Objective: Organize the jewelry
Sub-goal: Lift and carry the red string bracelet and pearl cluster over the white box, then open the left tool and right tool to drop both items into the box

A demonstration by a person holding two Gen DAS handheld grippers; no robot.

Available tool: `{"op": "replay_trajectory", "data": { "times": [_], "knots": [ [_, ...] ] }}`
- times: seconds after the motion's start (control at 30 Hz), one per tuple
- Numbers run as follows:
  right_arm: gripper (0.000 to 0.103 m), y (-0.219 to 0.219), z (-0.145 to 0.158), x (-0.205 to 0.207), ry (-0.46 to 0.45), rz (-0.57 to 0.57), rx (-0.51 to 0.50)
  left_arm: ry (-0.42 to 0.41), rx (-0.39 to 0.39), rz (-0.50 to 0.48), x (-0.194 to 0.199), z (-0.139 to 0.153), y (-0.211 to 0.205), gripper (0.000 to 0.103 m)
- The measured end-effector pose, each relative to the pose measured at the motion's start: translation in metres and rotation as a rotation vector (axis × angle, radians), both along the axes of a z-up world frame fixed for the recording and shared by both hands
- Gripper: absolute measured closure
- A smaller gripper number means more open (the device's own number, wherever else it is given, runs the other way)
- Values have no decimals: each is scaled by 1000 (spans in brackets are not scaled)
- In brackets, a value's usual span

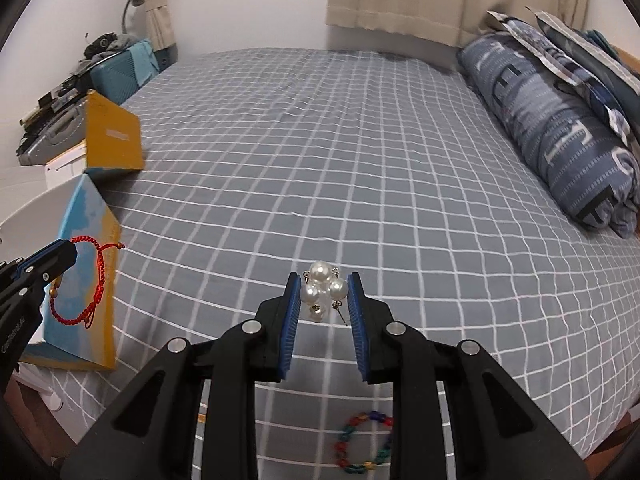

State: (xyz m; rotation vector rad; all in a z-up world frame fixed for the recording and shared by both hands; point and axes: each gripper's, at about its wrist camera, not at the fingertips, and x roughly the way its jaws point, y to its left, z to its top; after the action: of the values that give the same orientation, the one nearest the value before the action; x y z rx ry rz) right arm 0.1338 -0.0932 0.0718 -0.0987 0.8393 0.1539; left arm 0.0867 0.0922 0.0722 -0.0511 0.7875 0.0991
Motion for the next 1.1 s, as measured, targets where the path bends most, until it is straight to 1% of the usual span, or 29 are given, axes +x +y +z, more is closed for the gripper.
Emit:
{"op": "replay_trajectory", "data": {
  "times": [0.23,0.4,0.57,0.73,0.9,1.0,1.1],
  "knots": [
    [80,53,16,-4,-17,72,13,-29,-2,64,-21,17,43,95],
    [80,100,28,-14,-31,136,27,-45,5,121,-39,28,74,95],
    [80,150,32,-26,-31,211,31,-53,1,186,-58,34,110,95],
    [80,196,29,-41,-27,285,33,-39,15,261,-76,30,145,95],
    [80,236,22,-54,-5,349,36,-12,33,357,-95,20,186,95],
    [80,262,8,-60,21,381,19,15,28,387,-100,9,203,95],
    [80,283,-9,-61,67,402,2,48,30,414,-103,-6,218,95]
  ]
}}
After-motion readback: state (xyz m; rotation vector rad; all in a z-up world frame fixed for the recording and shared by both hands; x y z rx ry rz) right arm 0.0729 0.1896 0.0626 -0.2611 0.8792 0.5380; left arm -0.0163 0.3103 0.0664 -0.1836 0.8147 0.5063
